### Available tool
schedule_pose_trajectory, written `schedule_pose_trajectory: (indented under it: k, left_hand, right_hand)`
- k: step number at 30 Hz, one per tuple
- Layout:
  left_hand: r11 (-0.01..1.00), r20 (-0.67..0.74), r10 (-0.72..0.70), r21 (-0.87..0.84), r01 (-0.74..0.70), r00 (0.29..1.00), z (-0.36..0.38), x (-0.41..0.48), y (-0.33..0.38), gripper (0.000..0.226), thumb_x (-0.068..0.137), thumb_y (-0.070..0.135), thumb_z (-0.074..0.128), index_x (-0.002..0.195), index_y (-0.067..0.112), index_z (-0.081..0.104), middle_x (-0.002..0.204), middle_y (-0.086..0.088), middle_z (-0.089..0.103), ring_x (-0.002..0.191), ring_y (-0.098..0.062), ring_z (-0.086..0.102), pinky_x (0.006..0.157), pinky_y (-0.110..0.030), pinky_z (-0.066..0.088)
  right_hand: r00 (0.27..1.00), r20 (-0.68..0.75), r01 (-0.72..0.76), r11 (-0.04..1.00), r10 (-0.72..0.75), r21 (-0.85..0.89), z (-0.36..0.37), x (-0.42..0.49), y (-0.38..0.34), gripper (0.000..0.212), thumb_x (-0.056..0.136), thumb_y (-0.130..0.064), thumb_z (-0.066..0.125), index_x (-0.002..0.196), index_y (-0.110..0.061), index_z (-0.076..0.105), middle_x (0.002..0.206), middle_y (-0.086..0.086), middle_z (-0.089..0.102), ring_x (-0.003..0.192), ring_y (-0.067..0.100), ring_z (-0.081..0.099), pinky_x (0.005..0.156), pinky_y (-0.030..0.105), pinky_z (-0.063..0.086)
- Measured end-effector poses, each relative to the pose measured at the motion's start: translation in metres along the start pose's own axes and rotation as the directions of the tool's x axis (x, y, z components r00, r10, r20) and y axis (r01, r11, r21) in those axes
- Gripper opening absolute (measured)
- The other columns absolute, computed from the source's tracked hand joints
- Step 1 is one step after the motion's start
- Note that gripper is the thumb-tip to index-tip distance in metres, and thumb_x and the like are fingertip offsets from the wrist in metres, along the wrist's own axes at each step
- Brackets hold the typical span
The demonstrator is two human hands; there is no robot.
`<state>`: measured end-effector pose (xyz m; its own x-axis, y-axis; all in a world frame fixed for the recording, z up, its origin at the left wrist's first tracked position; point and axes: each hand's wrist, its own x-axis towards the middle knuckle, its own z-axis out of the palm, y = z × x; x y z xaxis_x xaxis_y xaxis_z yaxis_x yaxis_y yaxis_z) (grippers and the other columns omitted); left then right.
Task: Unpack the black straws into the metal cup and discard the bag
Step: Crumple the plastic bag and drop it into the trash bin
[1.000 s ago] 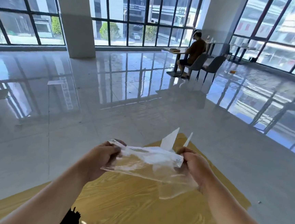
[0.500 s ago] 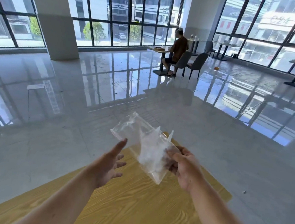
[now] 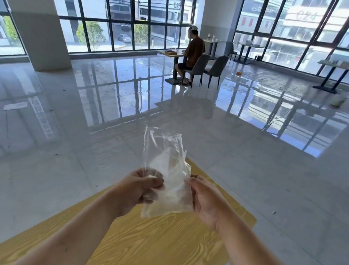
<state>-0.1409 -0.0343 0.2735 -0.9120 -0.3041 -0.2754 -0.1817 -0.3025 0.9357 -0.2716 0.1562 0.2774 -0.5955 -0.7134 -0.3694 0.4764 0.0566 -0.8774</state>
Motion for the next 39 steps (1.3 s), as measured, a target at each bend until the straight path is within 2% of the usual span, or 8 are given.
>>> schedule_pose_trajectory:
  k: [5, 8, 13, 17, 23, 27, 35, 39]
  left_hand:
    - [0.997, 0.114, -0.069, 0.037, 0.066, 0.991, 0.027, 0.005, -0.004, 0.014, 0.078, 0.03, 0.087, 0.079, 0.022, 0.075, 0.077, -0.004, 0.072, 0.05, -0.01, 0.059, 0.05, -0.025, 0.05]
    - [0.991, 0.021, -0.071, 0.119, 0.068, 0.997, 0.04, 0.01, -0.007, 0.023, 0.094, 0.037, 0.076, 0.096, 0.014, 0.076, 0.077, -0.005, 0.068, 0.061, -0.014, 0.062, 0.062, -0.03, 0.05]
    - [0.995, -0.004, -0.08, 0.067, 0.08, 0.997, 0.056, 0.014, -0.012, 0.029, 0.102, 0.007, 0.061, 0.12, 0.026, 0.075, 0.075, -0.005, 0.064, 0.053, -0.013, 0.057, 0.047, -0.026, 0.049]
    - [0.995, 0.083, -0.062, -0.072, 0.068, 0.995, 0.063, 0.008, -0.015, 0.034, 0.104, 0.0, 0.054, 0.094, 0.015, 0.083, 0.079, -0.005, 0.07, 0.062, -0.015, 0.065, 0.051, -0.026, 0.054]
    - [0.973, 0.079, -0.122, -0.19, 0.135, 0.989, 0.061, 0.003, -0.02, 0.034, 0.097, 0.024, 0.05, 0.106, 0.005, 0.077, 0.098, -0.02, 0.063, 0.079, -0.029, 0.058, 0.066, -0.038, 0.051]
    - [0.983, 0.111, -0.166, -0.057, 0.173, 0.98, 0.061, 0.0, -0.017, 0.035, 0.084, 0.044, 0.068, 0.089, 0.013, 0.082, 0.094, -0.012, 0.074, 0.077, -0.025, 0.068, 0.066, -0.035, 0.052]
    - [0.989, 0.015, -0.015, 0.144, 0.012, 1.0, 0.065, -0.003, -0.021, 0.043, 0.09, -0.009, 0.072, 0.122, 0.019, 0.069, 0.122, -0.019, 0.069, 0.081, -0.025, 0.076, 0.061, -0.035, 0.061]
    - [0.98, -0.121, 0.108, 0.179, -0.085, 0.987, 0.066, -0.001, -0.027, 0.048, 0.089, -0.007, 0.074, 0.123, 0.026, 0.066, 0.115, -0.015, 0.076, 0.09, -0.026, 0.079, 0.07, -0.035, 0.063]
  right_hand:
    - [1.0, -0.026, -0.005, 1.0, 0.004, -0.028, -0.021, 0.002, -0.002, 0.014, 0.101, -0.01, 0.067, 0.109, -0.015, 0.077, 0.099, 0.014, 0.08, 0.085, 0.026, 0.075, 0.082, 0.044, 0.061]
    - [0.998, -0.068, 0.003, 1.0, -0.005, -0.031, -0.034, 0.004, 0.001, 0.027, 0.1, 0.001, 0.061, 0.119, -0.012, 0.075, 0.097, 0.02, 0.072, 0.081, 0.027, 0.068, 0.08, 0.042, 0.056]
    - [0.997, -0.073, 0.022, 0.991, -0.012, 0.131, -0.05, -0.002, 0.01, 0.041, 0.098, 0.012, 0.049, 0.12, -0.013, 0.073, 0.085, 0.013, 0.073, 0.056, 0.017, 0.061, 0.049, 0.027, 0.051]
    - [0.995, -0.096, 0.029, 0.988, -0.015, 0.155, -0.055, -0.009, 0.019, 0.044, 0.096, 0.015, 0.045, 0.097, -0.013, 0.078, 0.084, 0.022, 0.054, 0.056, 0.025, 0.04, 0.054, 0.035, 0.034]
    - [0.988, -0.155, 0.027, 1.0, -0.029, -0.016, -0.057, -0.023, 0.018, 0.06, 0.084, 0.017, 0.03, 0.058, -0.021, 0.068, 0.068, 0.007, 0.056, 0.057, 0.023, 0.047, 0.052, 0.032, 0.028]
    - [0.978, -0.202, 0.031, 0.993, -0.053, -0.11, -0.051, -0.028, 0.015, 0.052, 0.086, 0.009, 0.033, 0.064, -0.02, 0.071, 0.08, 0.004, 0.06, 0.075, 0.025, 0.05, 0.048, 0.027, 0.046]
    - [0.993, -0.113, -0.031, 0.997, 0.038, 0.068, -0.058, -0.038, 0.019, 0.034, 0.102, -0.043, 0.053, 0.113, -0.018, 0.072, 0.098, 0.012, 0.071, 0.077, 0.026, 0.068, 0.059, 0.031, 0.05]
    - [0.989, -0.08, -0.133, 0.978, 0.121, -0.162, -0.059, -0.041, 0.024, 0.047, 0.093, -0.043, 0.075, 0.124, -0.008, 0.071, 0.092, 0.009, 0.076, 0.068, 0.018, 0.067, 0.054, 0.028, 0.049]
